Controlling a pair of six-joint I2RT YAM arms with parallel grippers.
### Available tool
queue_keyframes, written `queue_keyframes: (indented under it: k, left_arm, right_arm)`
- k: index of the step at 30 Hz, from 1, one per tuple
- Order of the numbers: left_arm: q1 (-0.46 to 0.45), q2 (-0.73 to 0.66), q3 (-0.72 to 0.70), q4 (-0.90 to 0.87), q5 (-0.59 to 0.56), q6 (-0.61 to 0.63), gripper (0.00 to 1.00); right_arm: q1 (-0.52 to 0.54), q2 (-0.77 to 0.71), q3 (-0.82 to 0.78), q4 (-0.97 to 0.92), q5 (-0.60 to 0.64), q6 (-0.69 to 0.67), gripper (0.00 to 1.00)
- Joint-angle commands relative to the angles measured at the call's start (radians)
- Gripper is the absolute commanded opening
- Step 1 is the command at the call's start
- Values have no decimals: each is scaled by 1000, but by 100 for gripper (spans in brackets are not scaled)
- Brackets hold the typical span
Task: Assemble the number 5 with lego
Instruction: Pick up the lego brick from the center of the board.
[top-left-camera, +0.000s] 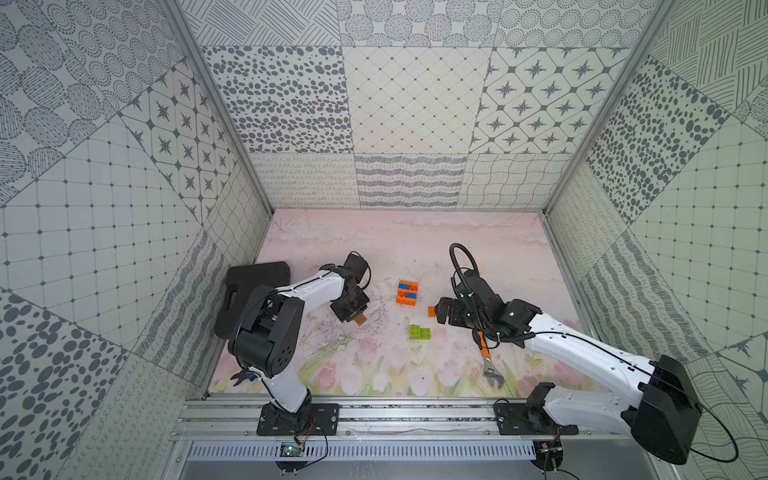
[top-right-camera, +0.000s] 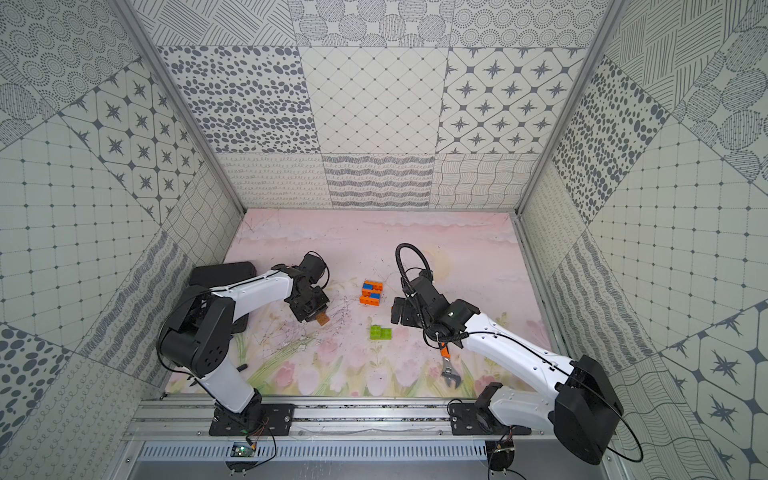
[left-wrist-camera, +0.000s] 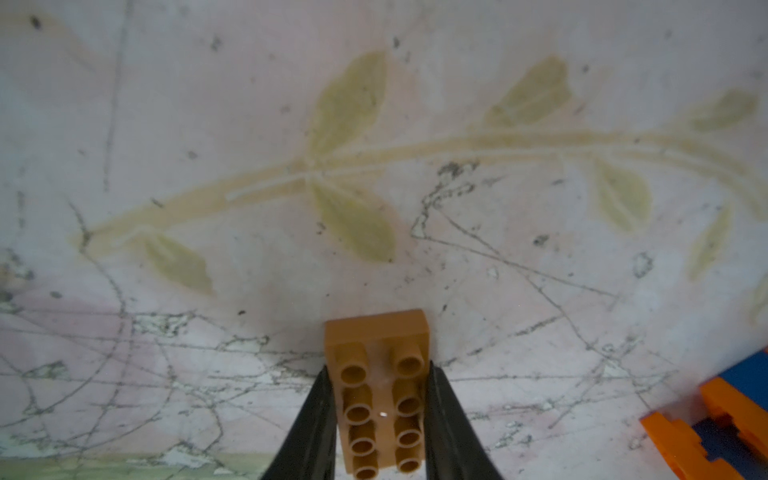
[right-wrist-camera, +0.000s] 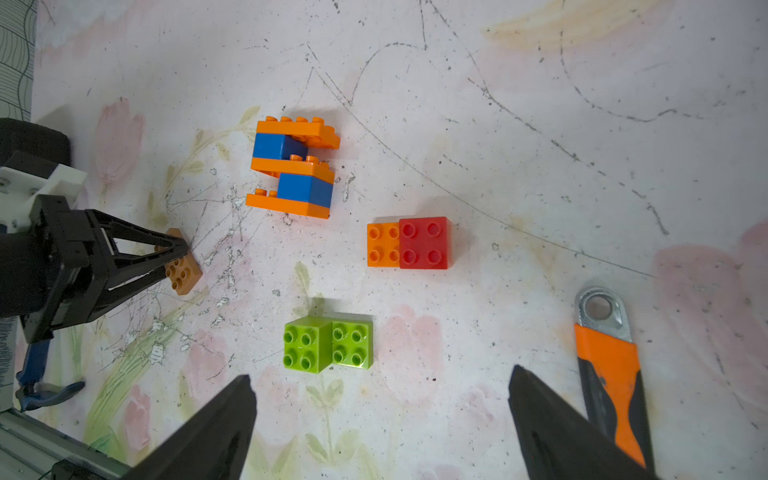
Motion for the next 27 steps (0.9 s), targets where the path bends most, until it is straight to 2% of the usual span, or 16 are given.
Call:
queue_keyframes:
  k: [1,9,19,27]
  left_arm:
    - [-28,23,-26,-69,-15,-25,23]
    - [-39,-95,-32,-85,-57,15,18]
    - [-91,-118,-54,-76,-33,76,16]
    - [-170,-197,-14,-100,-59,176,16]
  right_arm:
    - [-11,-26,-8,20,10,-1,99]
    - [-39,-46,-28,13,-19,-1,99]
    - [-67,-60,-67,49,-71,30,99]
    - [-128,-32,-43,36,-96,22,99]
